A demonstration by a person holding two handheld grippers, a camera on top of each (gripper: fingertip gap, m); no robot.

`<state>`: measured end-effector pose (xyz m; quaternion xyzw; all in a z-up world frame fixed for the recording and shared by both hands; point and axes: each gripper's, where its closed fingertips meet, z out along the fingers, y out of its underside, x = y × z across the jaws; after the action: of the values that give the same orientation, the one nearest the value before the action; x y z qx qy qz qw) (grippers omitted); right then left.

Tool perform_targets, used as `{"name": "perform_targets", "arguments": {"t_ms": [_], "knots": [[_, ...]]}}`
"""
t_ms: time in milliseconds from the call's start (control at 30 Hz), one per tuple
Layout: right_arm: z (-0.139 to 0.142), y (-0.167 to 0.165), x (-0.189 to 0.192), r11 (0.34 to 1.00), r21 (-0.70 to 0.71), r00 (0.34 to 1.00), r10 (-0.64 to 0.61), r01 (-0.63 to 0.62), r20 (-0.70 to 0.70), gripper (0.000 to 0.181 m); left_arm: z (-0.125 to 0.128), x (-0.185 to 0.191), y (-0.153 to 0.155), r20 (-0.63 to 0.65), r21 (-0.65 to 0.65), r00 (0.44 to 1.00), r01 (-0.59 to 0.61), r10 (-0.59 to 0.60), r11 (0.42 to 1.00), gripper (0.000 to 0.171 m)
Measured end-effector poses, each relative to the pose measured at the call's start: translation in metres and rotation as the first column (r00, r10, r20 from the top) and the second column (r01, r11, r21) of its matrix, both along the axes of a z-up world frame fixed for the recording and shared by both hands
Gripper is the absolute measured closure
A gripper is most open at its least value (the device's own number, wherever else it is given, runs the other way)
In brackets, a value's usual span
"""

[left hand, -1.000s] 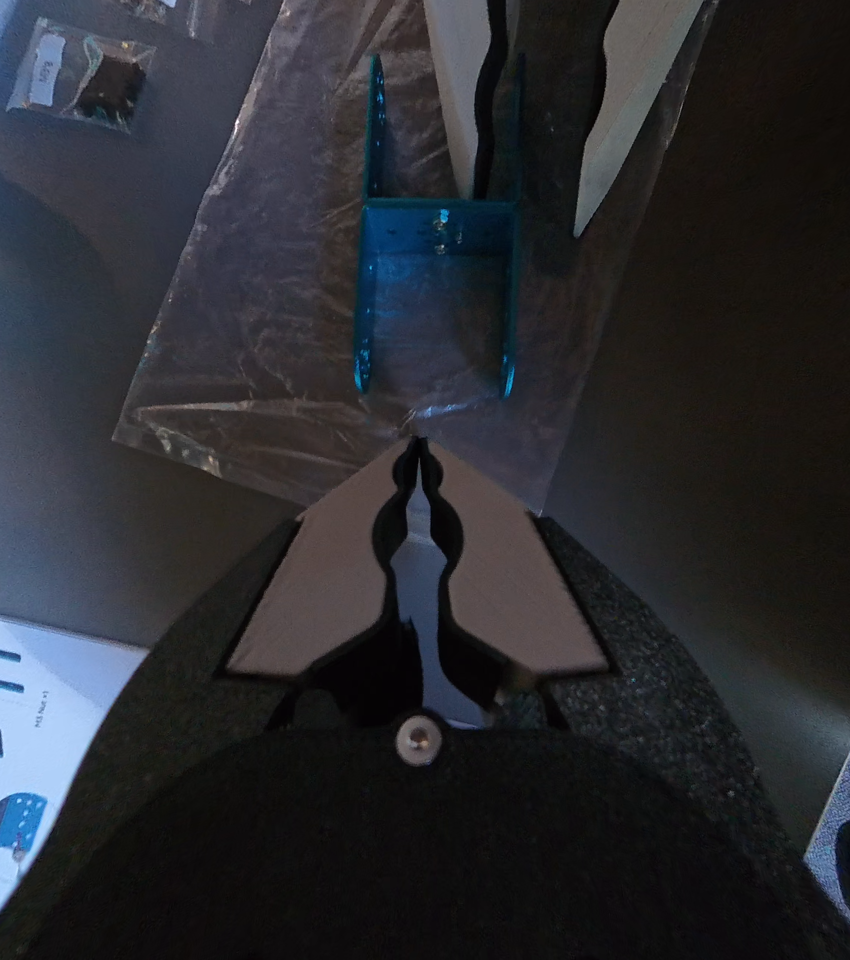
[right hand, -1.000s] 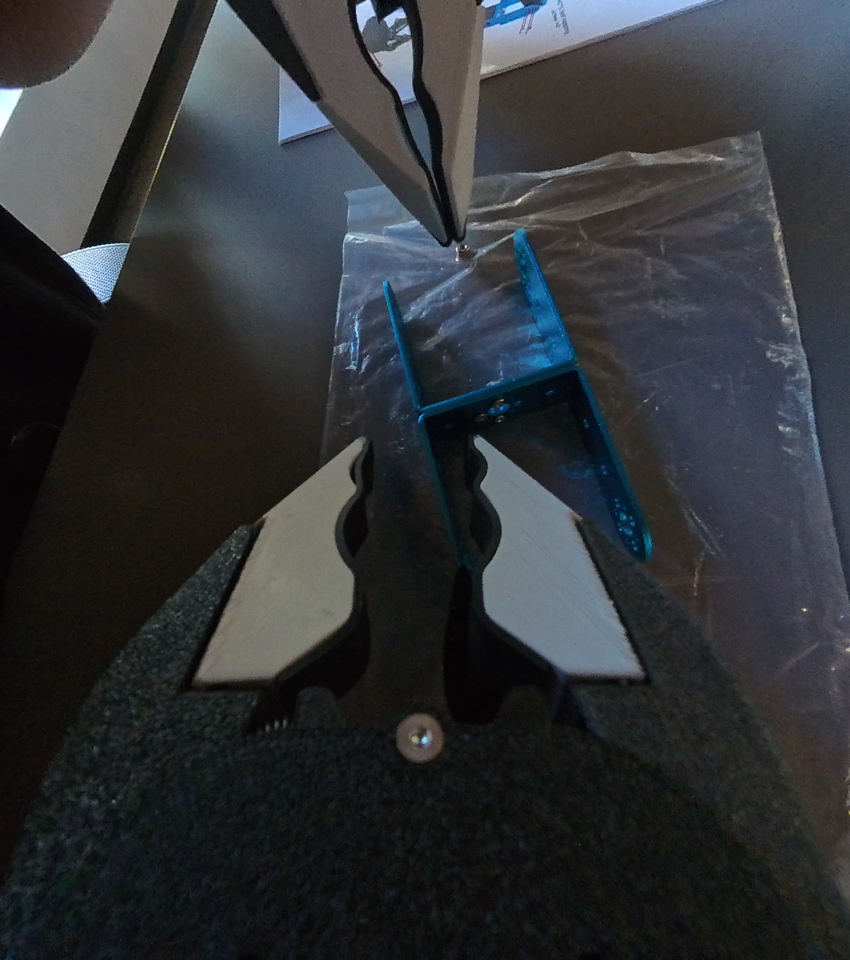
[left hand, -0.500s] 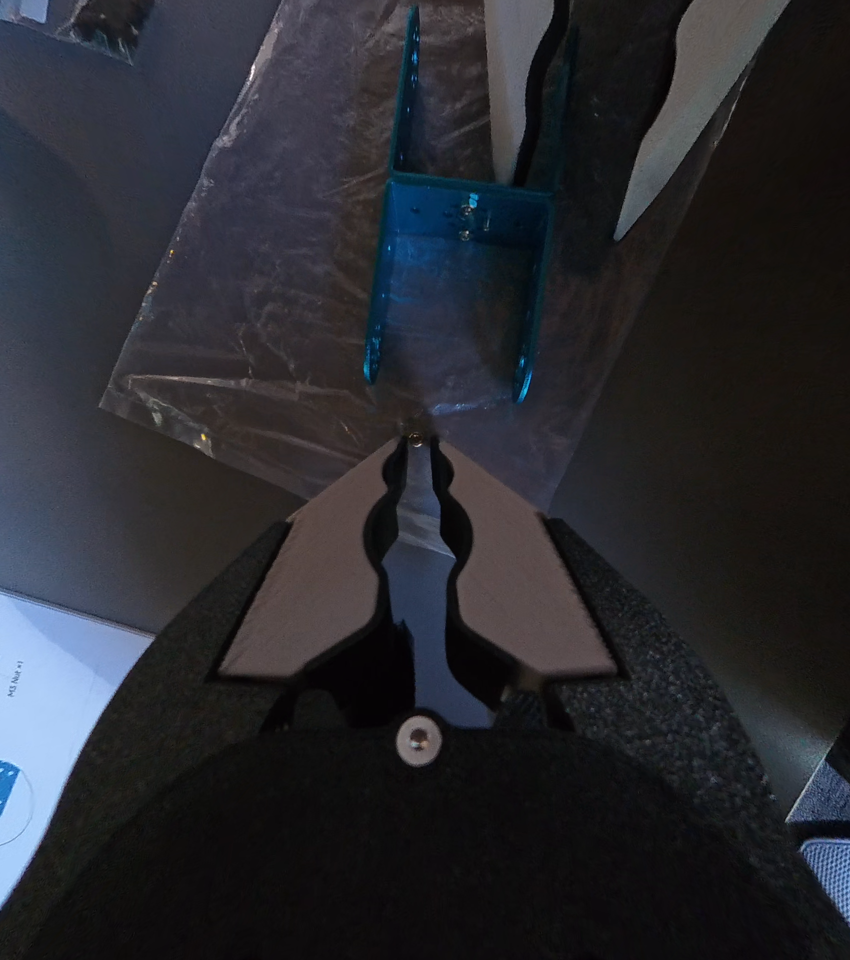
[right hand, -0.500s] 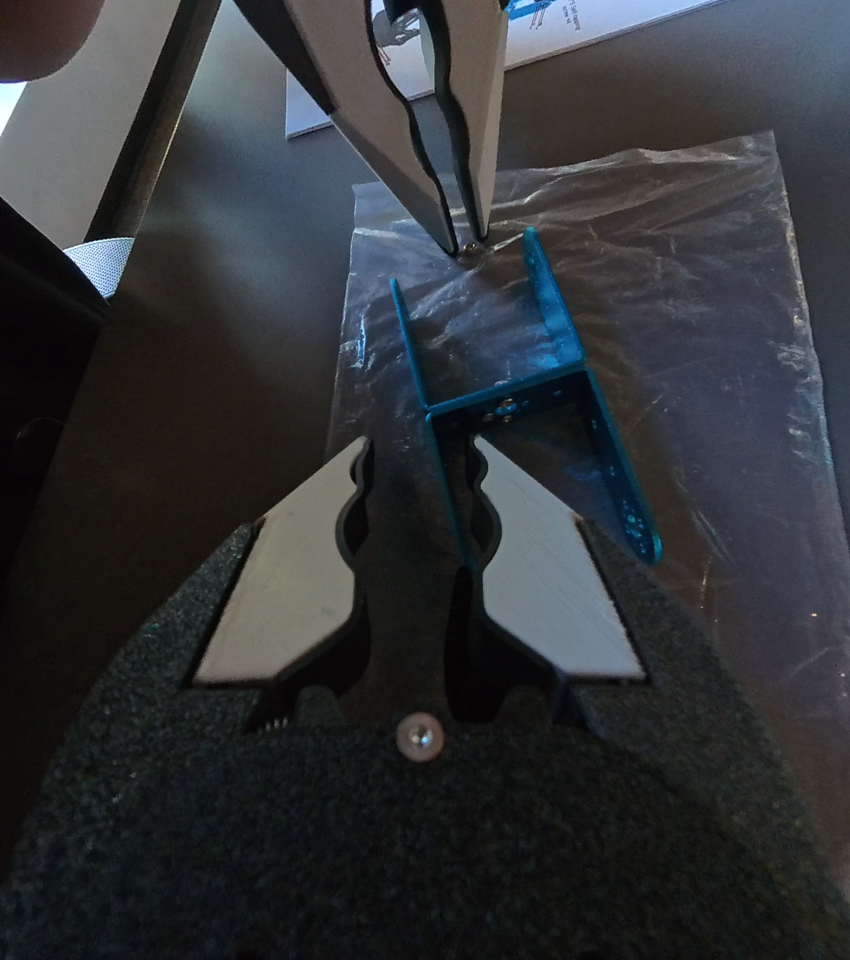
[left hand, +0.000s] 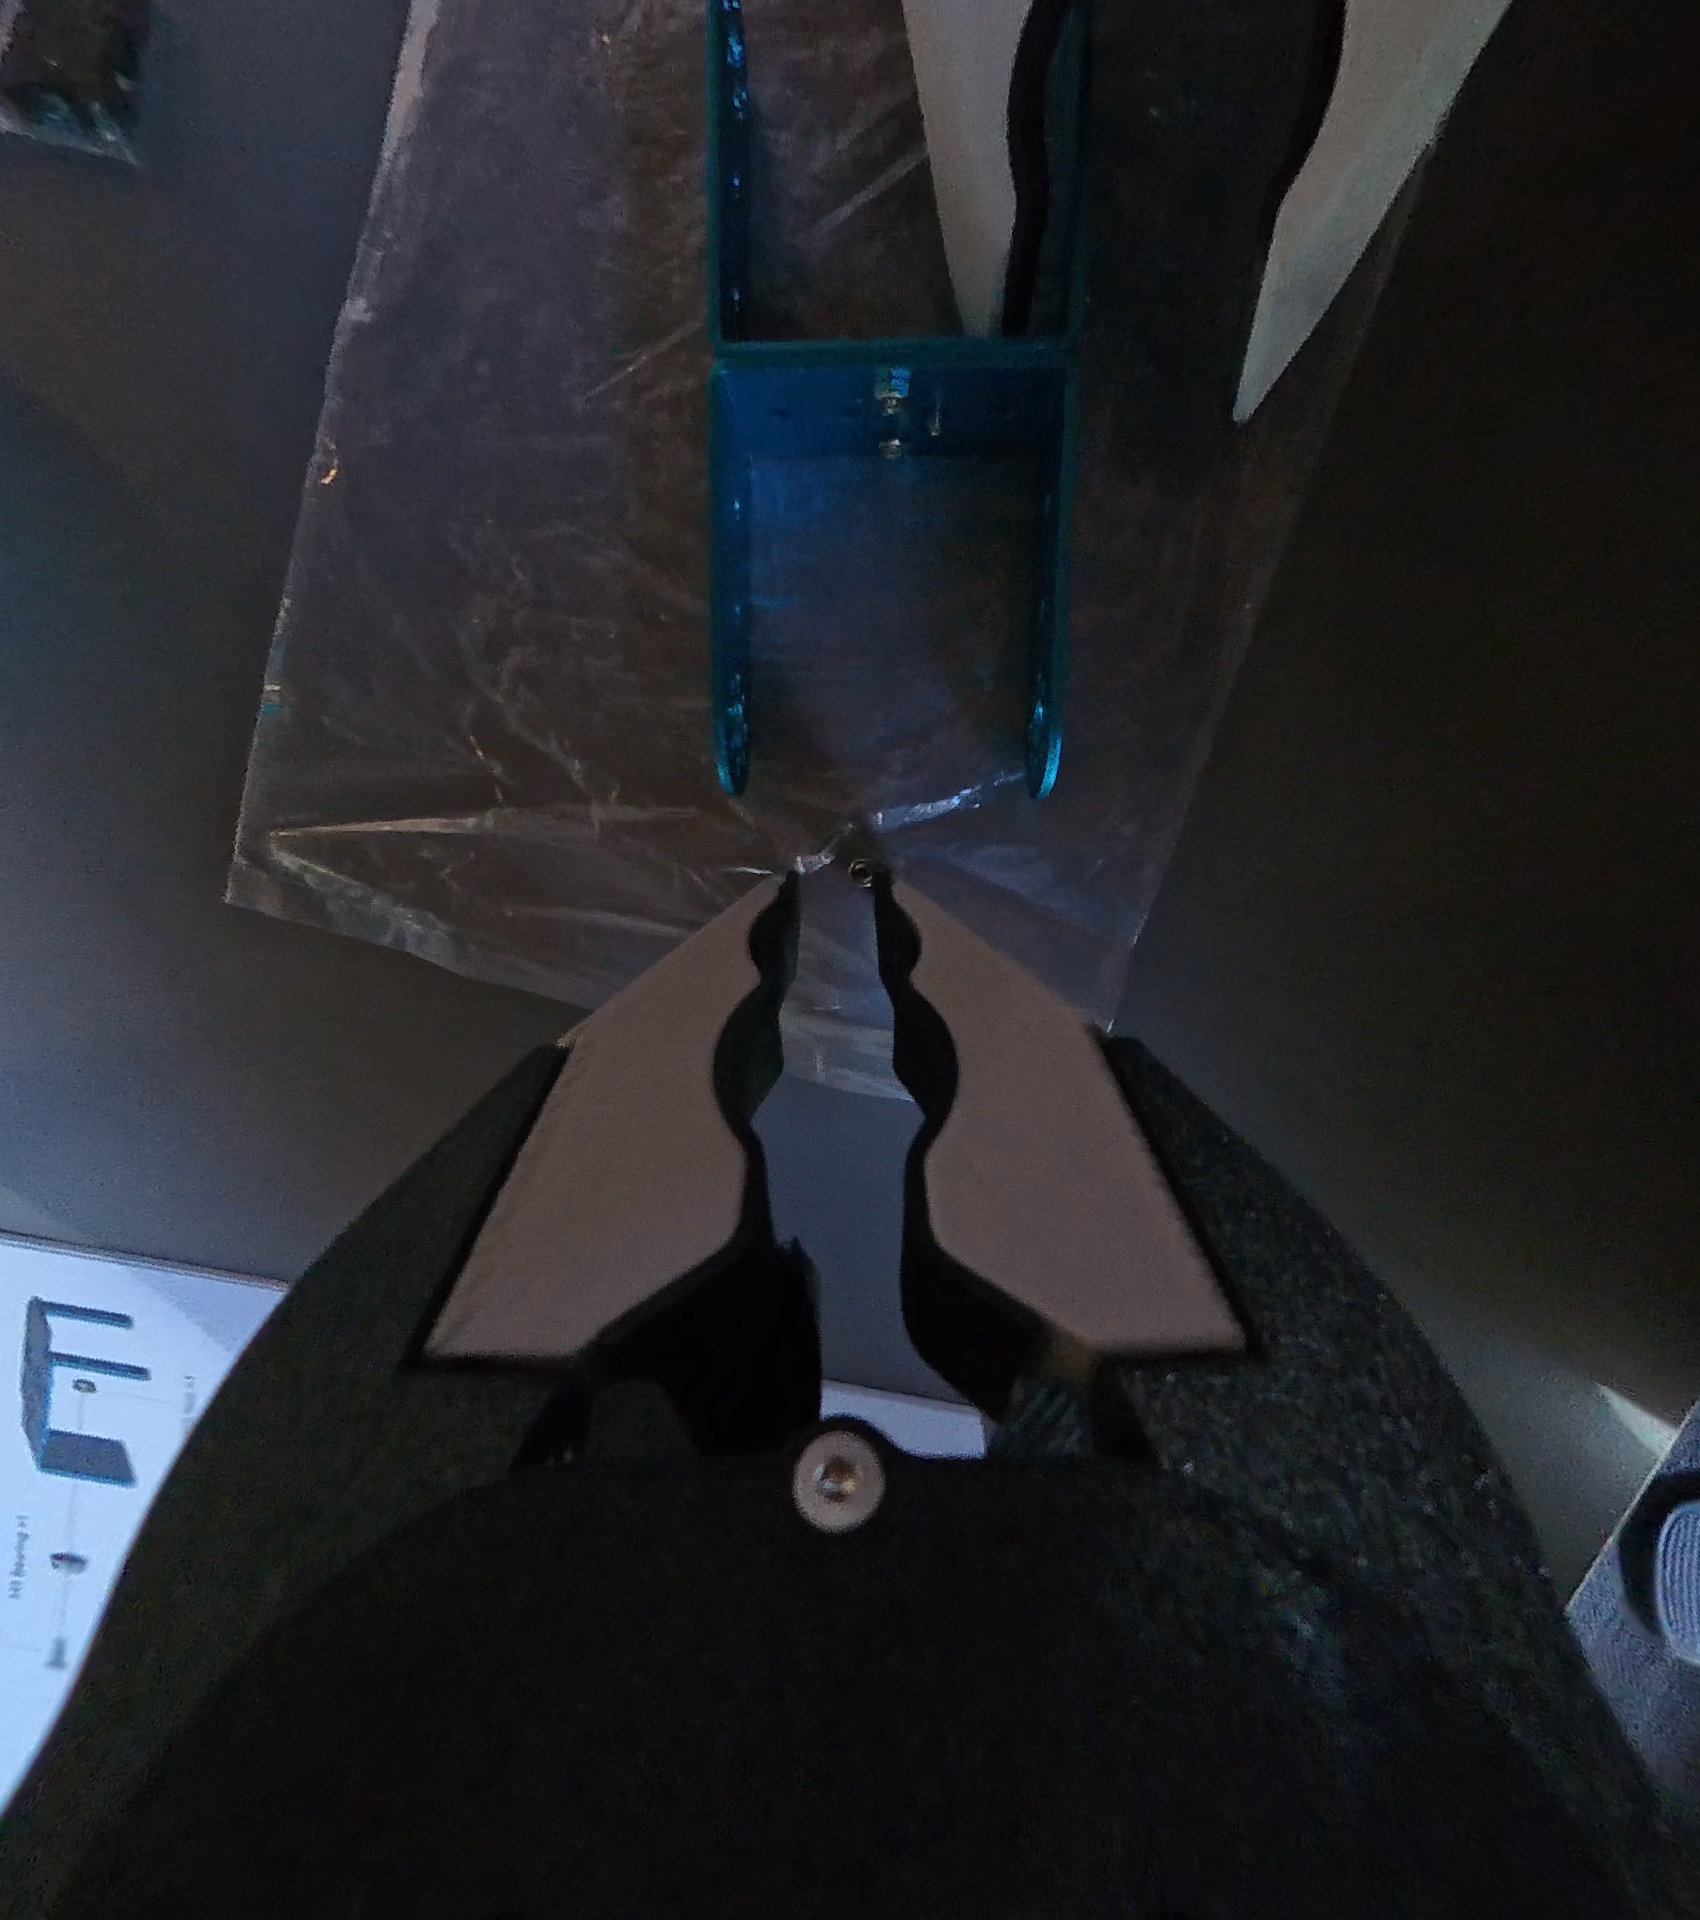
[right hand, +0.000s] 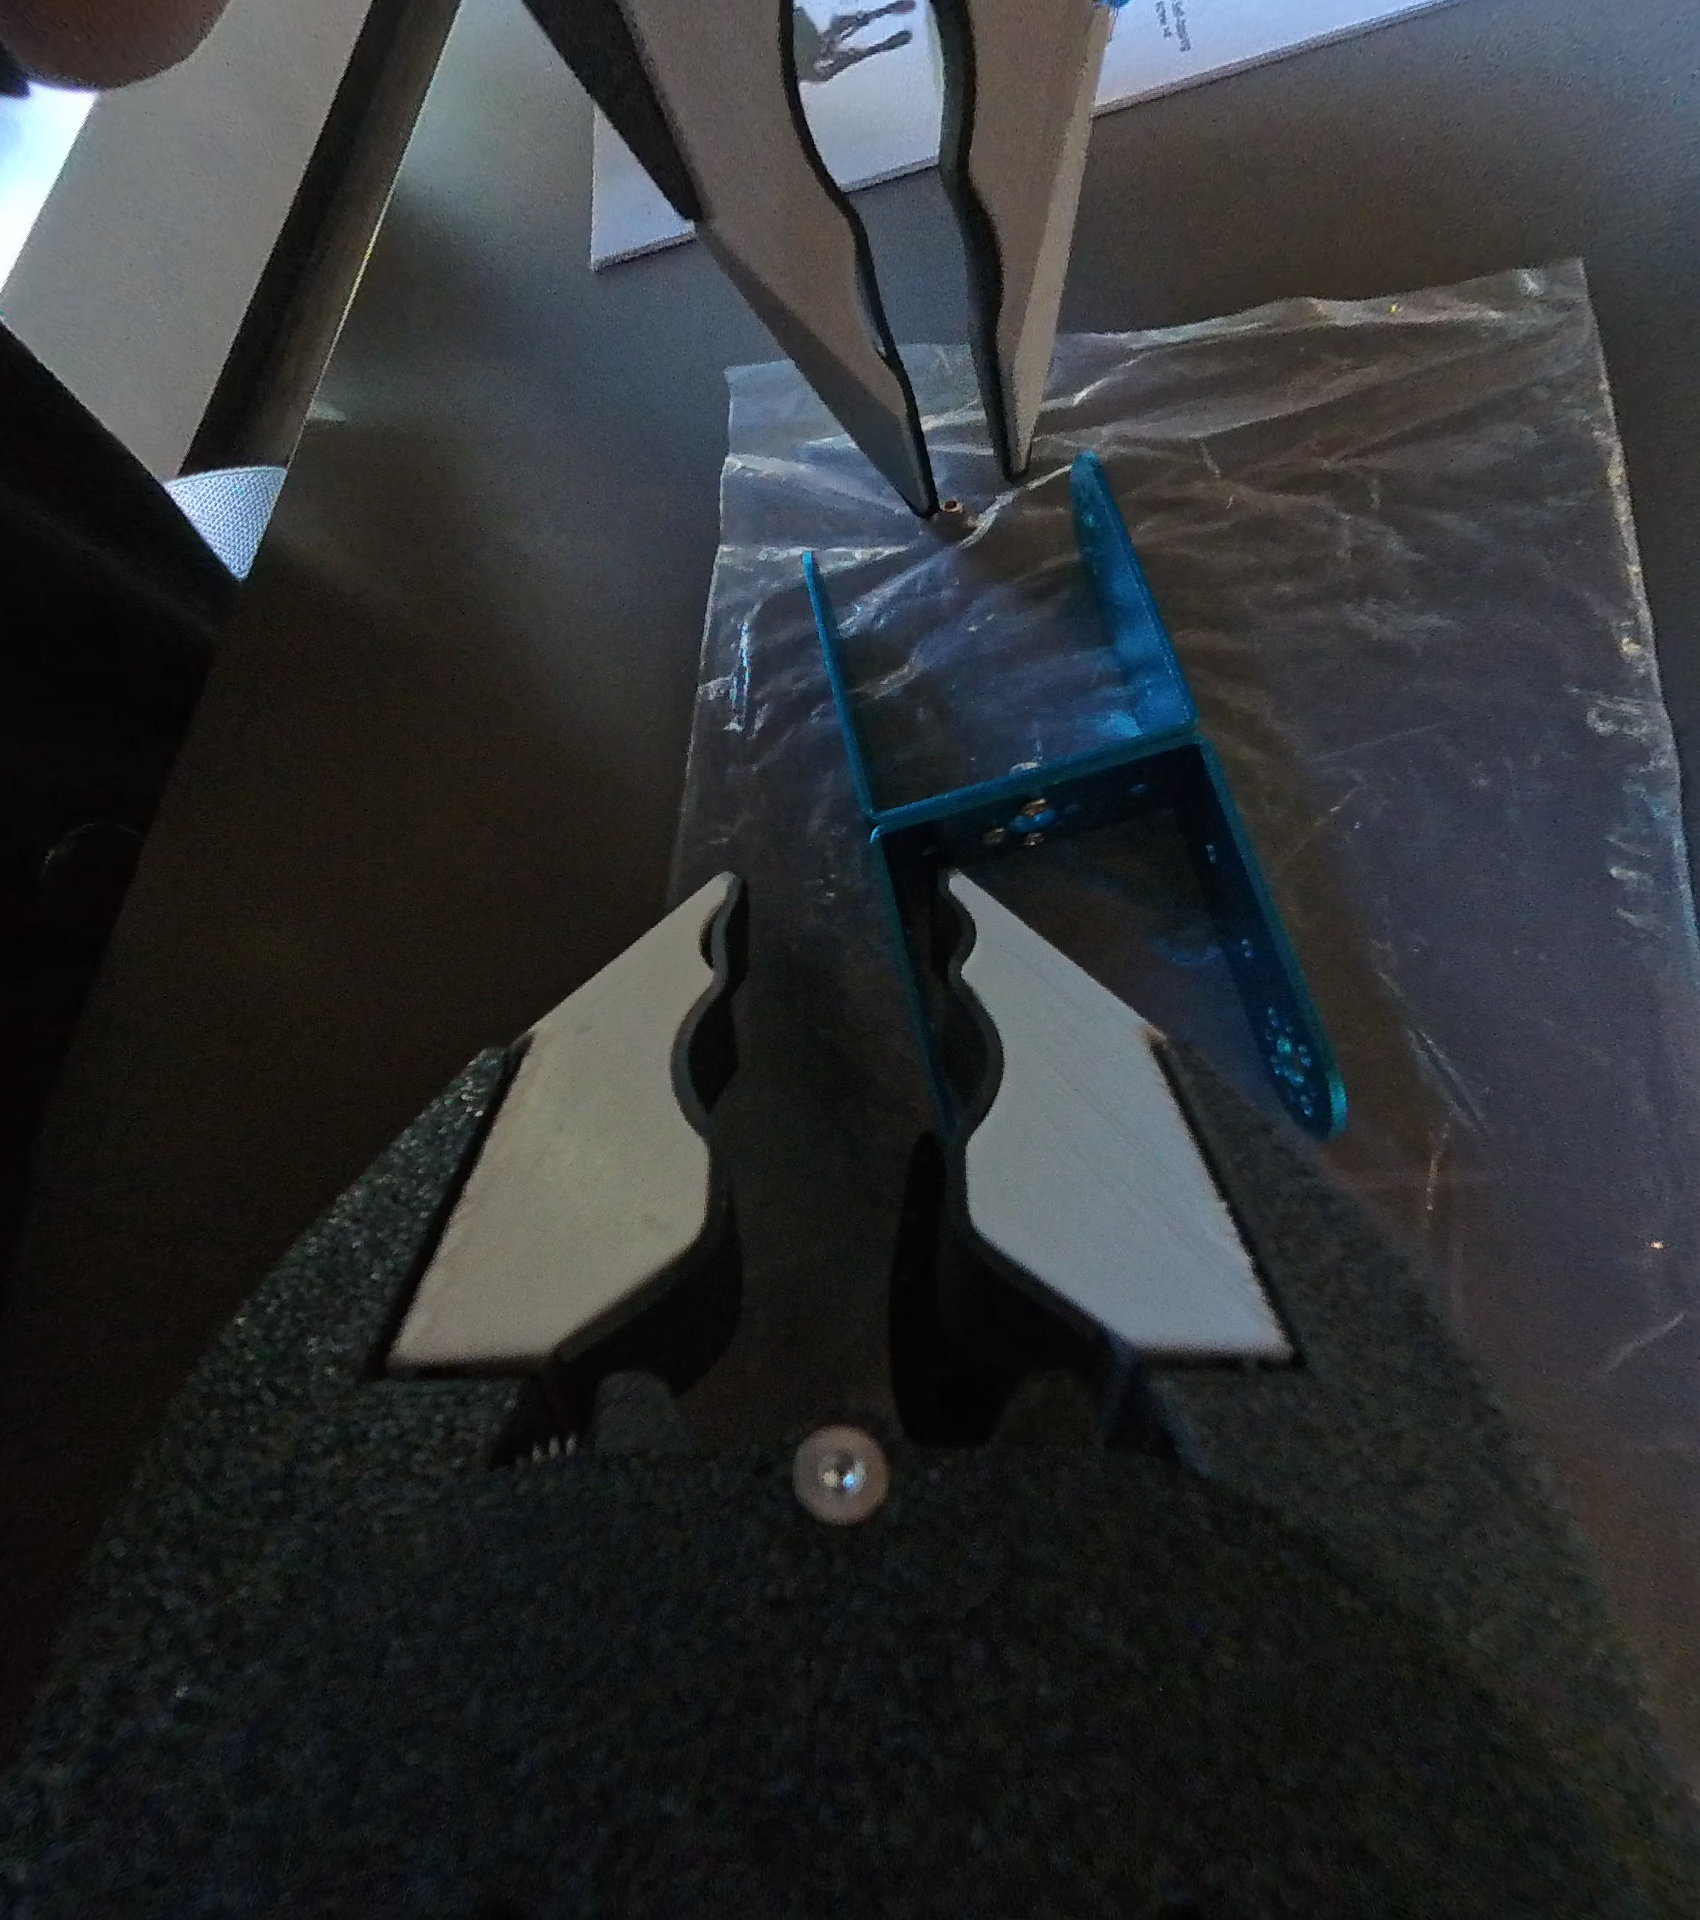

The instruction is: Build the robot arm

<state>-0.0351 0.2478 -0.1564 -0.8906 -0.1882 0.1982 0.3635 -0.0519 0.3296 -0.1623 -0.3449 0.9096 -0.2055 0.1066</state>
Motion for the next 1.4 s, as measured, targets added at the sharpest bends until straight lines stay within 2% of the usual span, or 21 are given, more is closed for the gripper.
{"name": "perform_targets", "arguments": {"t_ms": [167, 500, 667, 767, 833, 900, 1133, 1400], "knots": [[0.0, -0.001, -0.002, 1.0, -0.001, 1.0, 0.004, -0.004, -0.001, 0.147, -0.001, -0.003, -0.004, -0.058, 0.009, 0.992, 0.109, -0.108, 0.994, 0.165], [0.0, -0.001, -0.002, 1.0, -0.003, 1.0, 0.006, -0.006, -0.003, 0.147, -0.001, -0.004, -0.007, -0.079, 0.014, 0.972, 0.222, -0.22, 0.975, 0.167], [0.003, 0.0, 0.0, 1.0, 0.006, 1.0, -0.005, 0.005, -0.016, 0.146, 0.005, 0.001, 0.0, 0.01, -0.027, 0.983, 0.184, -0.184, 0.983, 0.168], [0.005, 0.002, 0.003, 1.0, 0.015, 1.0, -0.021, 0.021, -0.021, 0.146, 0.023, 0.009, -0.008, 0.134, -0.154, 0.983, 0.147, -0.127, 0.977, 0.168], [0.007, 0.002, 0.004, 0.999, 0.022, 0.999, -0.024, 0.025, -0.027, 0.144, 0.036, 0.011, -0.022, 0.195, -0.275, 0.976, 0.149, -0.097, 0.95, 0.168], [0.008, 0.002, 0.006, 0.999, 0.025, 0.999, -0.031, 0.032, -0.025, 0.144, 0.04, 0.013, -0.031, 0.226, -0.337, 0.971, 0.147, -0.072, 0.93, 0.168], [0.01, 0.004, 0.007, 0.999, 0.038, 0.999, -0.036, 0.037, -0.02, 0.142, 0.021, 0.024, -0.046, 0.213, -0.33, 0.975, 0.137, -0.068, 0.934, 0.168], [0.008, 0.005, 0.005, 0.999, 0.035, 0.999, -0.034, 0.034, -0.027, 0.141, 0.013, 0.03, -0.058, 0.201, -0.326, 0.976, 0.152, -0.088, 0.933, 0.168]]}}
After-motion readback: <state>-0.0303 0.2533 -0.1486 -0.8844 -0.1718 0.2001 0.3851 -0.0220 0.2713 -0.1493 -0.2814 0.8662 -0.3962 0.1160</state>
